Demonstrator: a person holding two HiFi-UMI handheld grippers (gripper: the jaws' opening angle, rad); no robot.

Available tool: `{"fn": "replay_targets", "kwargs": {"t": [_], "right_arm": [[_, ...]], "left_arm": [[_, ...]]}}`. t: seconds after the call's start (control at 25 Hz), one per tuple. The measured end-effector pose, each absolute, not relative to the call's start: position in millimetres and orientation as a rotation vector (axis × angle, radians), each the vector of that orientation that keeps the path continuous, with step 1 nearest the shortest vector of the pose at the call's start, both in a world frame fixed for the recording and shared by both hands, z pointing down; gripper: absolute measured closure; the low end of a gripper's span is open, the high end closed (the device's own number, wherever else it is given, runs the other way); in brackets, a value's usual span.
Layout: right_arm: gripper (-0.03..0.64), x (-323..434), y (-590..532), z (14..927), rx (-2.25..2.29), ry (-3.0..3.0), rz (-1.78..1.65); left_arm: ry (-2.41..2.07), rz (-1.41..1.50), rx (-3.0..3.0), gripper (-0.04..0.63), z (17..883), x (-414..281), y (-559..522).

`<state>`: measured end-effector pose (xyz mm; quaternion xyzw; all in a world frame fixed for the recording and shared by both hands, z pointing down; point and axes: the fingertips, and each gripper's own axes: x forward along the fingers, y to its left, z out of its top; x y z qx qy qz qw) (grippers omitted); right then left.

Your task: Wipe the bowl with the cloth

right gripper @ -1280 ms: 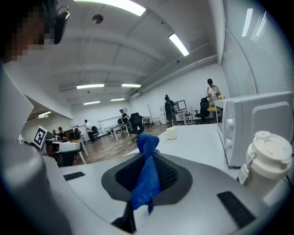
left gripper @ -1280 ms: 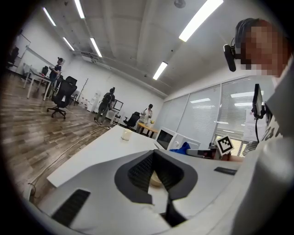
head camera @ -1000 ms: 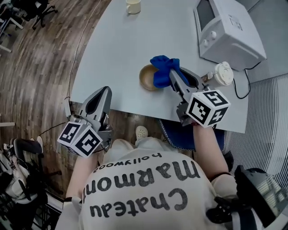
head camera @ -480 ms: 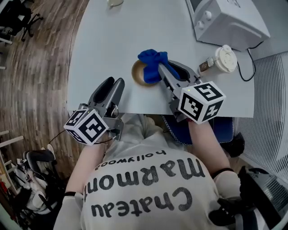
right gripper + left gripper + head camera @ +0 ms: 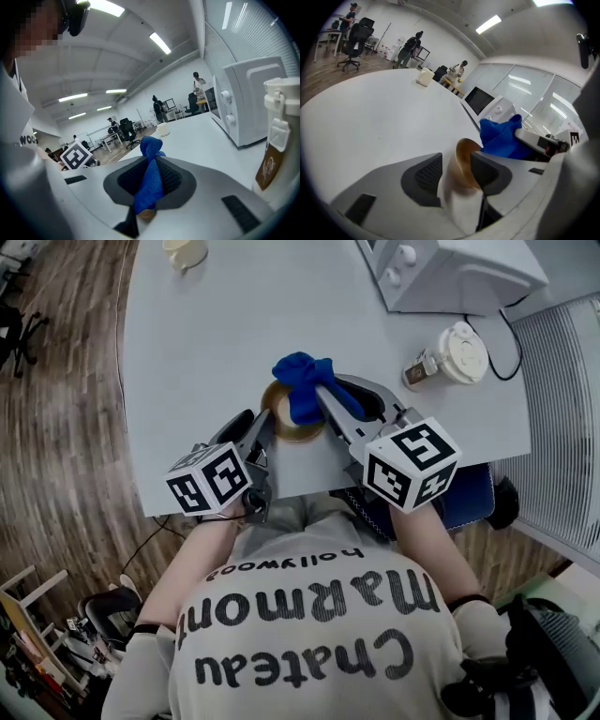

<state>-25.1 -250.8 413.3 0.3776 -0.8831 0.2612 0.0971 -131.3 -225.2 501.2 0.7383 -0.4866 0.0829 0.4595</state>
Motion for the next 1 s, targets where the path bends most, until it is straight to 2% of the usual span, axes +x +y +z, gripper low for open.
{"fn": "replay_targets", "kwargs": {"t": [0.32, 0.36, 0.48, 0.72, 1.0], "right_arm": [[0.572, -33.4, -261.8, 430.4, 1.16, -2.566, 0.866], [0.572, -33.0, -261.8, 430.6, 1.166, -2.567, 0.873], [0.572, -35.7, -260.1, 430.1, 1.154, -2.572, 0.889], [0.572, -55.7, -252.4, 425.4, 1.044, -2.63, 0.88], [0.572, -85.8, -226.5, 417.7, 0.807, -2.728, 0.768]], "left_arm": [[-1.095, 0.376, 1.797, 0.414, 528.0, -117.6, -232.7], [-1.081, 0.385, 1.798, 0.425, 528.7, -115.9, -232.5], [-1.058, 0.415, 1.819, 0.521, 526.8, -110.7, -234.4], [-1.109, 0.463, 1.843, 0.569, 521.2, -118.8, -241.9], [-1.212, 0.433, 2.042, 0.577, 485.6, -121.9, -250.6]]}}
